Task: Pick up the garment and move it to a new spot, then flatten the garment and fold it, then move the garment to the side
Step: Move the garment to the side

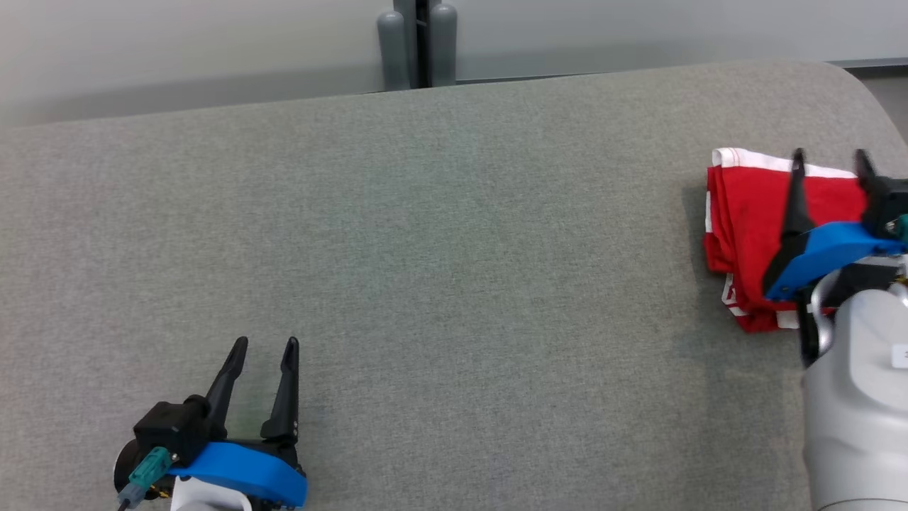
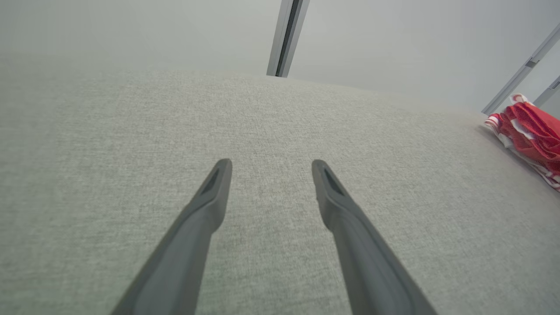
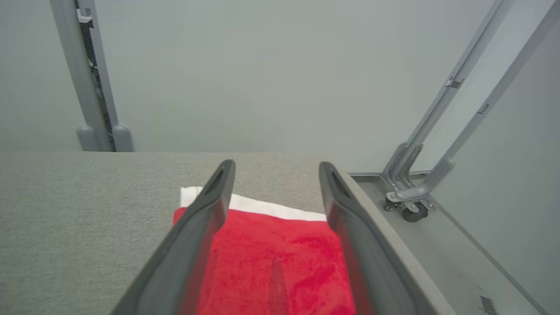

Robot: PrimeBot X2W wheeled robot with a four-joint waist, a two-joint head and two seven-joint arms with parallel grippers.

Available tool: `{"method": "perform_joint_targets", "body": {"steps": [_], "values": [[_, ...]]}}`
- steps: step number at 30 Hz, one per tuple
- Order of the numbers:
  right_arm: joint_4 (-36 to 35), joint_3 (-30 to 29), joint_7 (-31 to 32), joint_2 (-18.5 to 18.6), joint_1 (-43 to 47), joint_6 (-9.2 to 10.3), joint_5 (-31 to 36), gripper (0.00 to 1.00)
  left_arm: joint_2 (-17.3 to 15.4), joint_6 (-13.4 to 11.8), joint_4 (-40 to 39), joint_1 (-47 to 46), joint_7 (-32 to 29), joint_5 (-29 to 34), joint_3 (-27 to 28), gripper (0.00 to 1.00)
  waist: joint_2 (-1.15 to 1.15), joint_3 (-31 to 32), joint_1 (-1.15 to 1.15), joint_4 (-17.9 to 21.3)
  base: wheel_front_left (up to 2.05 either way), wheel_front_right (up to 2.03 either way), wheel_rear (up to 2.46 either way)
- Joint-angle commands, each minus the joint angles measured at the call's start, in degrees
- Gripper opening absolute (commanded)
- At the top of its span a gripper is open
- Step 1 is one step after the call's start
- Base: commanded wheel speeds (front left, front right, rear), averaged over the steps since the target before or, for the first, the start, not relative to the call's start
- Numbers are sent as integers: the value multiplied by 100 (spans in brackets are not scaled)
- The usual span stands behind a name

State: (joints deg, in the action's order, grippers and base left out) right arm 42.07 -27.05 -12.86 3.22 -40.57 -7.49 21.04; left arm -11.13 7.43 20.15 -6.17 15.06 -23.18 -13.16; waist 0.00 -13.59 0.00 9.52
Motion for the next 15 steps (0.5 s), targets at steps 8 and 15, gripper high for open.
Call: {"method": "perform_joint_targets", "body": {"steps": [8, 15], "values": [[255, 1389, -233, -19, 675, 1, -2080, 100, 200, 11, 149, -6, 14, 196, 683, 100, 0, 301, 0, -351, 0, 0, 0], [-264, 2152, -235, -22, 1649, 0, -2677, 100, 319, 11, 267, 174, 14, 369, 946, 100, 0, 554, 0, -577, 0, 0, 0]]}}
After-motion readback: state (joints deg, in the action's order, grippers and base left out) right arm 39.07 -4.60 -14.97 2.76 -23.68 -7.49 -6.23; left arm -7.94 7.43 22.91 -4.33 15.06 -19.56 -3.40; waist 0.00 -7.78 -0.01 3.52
